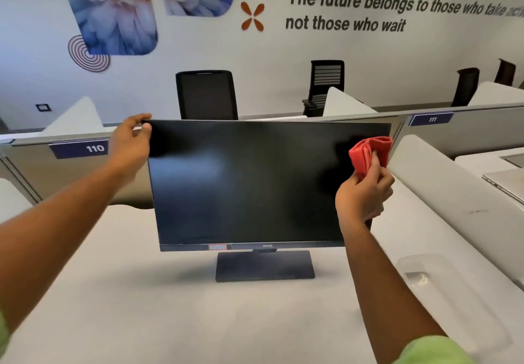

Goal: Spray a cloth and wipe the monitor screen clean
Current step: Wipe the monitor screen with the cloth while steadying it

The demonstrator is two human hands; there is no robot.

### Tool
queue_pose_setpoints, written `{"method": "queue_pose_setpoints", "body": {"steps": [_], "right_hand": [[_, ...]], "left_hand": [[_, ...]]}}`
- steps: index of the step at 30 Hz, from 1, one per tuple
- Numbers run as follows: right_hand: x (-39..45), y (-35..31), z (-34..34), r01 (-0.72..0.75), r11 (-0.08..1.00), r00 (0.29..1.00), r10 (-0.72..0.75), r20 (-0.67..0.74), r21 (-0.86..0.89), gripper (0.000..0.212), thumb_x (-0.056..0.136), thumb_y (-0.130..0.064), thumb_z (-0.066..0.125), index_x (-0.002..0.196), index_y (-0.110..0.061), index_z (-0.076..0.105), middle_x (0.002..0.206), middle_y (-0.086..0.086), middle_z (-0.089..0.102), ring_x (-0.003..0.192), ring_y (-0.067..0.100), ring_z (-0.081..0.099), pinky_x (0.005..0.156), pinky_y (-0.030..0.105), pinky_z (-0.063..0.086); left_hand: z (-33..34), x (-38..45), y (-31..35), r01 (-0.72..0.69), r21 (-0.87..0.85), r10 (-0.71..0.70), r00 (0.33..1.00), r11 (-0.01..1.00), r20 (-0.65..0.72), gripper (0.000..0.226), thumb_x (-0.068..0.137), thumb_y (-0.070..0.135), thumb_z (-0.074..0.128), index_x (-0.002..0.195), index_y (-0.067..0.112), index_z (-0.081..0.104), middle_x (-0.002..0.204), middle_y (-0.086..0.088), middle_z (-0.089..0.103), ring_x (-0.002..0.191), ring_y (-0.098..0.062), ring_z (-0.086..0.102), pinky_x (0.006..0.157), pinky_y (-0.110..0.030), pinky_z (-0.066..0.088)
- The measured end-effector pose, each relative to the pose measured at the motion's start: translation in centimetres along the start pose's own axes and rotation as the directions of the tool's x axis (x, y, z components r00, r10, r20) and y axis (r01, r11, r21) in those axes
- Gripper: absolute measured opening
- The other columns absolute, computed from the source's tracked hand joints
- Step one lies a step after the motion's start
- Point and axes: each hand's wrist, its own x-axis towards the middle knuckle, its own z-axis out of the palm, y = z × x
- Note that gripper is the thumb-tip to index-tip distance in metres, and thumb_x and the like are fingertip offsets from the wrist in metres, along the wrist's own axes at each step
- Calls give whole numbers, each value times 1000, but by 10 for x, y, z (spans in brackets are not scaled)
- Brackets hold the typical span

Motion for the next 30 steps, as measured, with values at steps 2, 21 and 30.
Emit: {"method": "queue_pose_setpoints", "body": {"steps": [2,21,30], "right_hand": [[2,2,4,11,1000,1000,-11,25,12,58,107,-16,61,160,-33,45,152,10,49,139,36,49,115,60,43],[-280,-117,79,242,921,815,-364,452,305,66,88,0,49,139,-36,68,132,0,61,114,29,57,94,41,55],[-245,-109,65,262,784,276,-620,735,563,52,95,2,53,138,-21,72,124,16,64,114,36,60,107,50,49]], "left_hand": [[-3,-1,1,6,-22,-6,1000,1000,-10,27,107,30,48,126,29,67,120,-14,71,112,-33,68,101,-52,55],[-22,-27,3,105,-201,-87,991,974,100,27,108,17,47,120,23,71,122,-13,70,114,-33,69,84,-44,61],[-18,-25,3,72,-164,-65,997,984,47,27,108,17,49,123,21,70,125,-16,70,114,-40,68,93,-58,58]]}}
